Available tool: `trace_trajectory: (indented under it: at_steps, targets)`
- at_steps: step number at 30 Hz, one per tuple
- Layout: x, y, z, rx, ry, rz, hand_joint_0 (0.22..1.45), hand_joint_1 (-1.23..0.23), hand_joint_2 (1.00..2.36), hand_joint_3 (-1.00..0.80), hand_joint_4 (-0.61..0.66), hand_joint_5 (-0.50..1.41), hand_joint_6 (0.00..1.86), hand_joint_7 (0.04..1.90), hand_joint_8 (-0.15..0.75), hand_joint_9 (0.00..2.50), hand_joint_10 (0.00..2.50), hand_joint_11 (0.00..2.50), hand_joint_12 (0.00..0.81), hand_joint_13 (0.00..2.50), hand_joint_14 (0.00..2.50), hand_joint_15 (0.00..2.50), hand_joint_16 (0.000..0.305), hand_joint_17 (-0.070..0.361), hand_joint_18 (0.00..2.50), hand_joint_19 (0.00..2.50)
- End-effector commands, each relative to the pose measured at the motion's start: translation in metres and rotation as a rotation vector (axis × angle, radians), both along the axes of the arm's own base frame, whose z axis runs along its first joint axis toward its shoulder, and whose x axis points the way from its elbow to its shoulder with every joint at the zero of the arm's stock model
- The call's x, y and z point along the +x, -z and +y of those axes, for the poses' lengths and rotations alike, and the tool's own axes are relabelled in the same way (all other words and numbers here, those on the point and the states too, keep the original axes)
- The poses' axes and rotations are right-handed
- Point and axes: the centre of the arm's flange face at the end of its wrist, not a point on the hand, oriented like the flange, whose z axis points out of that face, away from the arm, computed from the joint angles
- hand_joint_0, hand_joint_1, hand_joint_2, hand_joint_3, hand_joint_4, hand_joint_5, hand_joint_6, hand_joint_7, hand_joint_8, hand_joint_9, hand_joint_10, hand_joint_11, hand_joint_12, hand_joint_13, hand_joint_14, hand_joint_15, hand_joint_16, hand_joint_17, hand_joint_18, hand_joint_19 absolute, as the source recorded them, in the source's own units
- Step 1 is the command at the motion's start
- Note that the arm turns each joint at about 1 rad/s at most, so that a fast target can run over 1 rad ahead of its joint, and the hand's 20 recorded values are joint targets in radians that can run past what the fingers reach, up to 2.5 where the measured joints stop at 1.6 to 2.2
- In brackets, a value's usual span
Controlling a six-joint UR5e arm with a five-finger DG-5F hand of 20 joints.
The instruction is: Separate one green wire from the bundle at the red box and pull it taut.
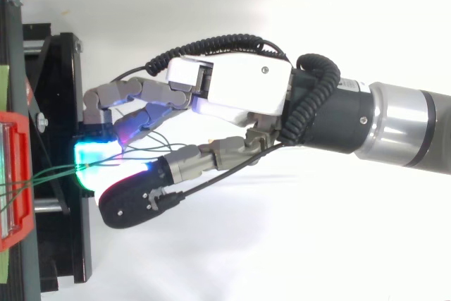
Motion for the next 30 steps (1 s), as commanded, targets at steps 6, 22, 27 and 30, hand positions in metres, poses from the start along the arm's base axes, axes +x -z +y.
trace_trajectory:
  at_steps: [6, 22, 27, 30]
  targets:
    - [0.001, 0.0, -0.004, -0.001, 0.0, -0.004, 0.56, -0.51, 1.01, -0.44, 0.23, -0.12, 0.53, 1.4, 0.325, 0.73, 0.01, 0.36, 0.373, 0.65, 0.01, 0.19, 0.062, 0.139, 0.66, 0.32]
    - [-0.005, 0.019, -0.013, 0.004, 0.007, -0.039, 0.57, -0.55, 1.01, -0.42, 0.21, -0.12, 0.5, 1.38, 0.325, 0.73, 0.01, 0.36, 0.371, 0.66, 0.01, 0.19, 0.061, 0.137, 0.66, 0.32]
    - [-0.005, 0.019, -0.015, 0.003, 0.006, -0.04, 0.57, -0.55, 1.01, -0.42, 0.21, -0.11, 0.5, 1.41, 0.324, 0.73, 0.01, 0.36, 0.37, 0.66, 0.01, 0.19, 0.061, 0.136, 0.66, 0.32]
    - [-0.005, 0.019, -0.017, 0.002, 0.006, -0.04, 0.57, -0.55, 1.01, -0.42, 0.22, -0.11, 0.5, 1.44, 0.325, 0.73, 0.01, 0.36, 0.371, 0.66, 0.01, 0.19, 0.061, 0.136, 0.66, 0.32]
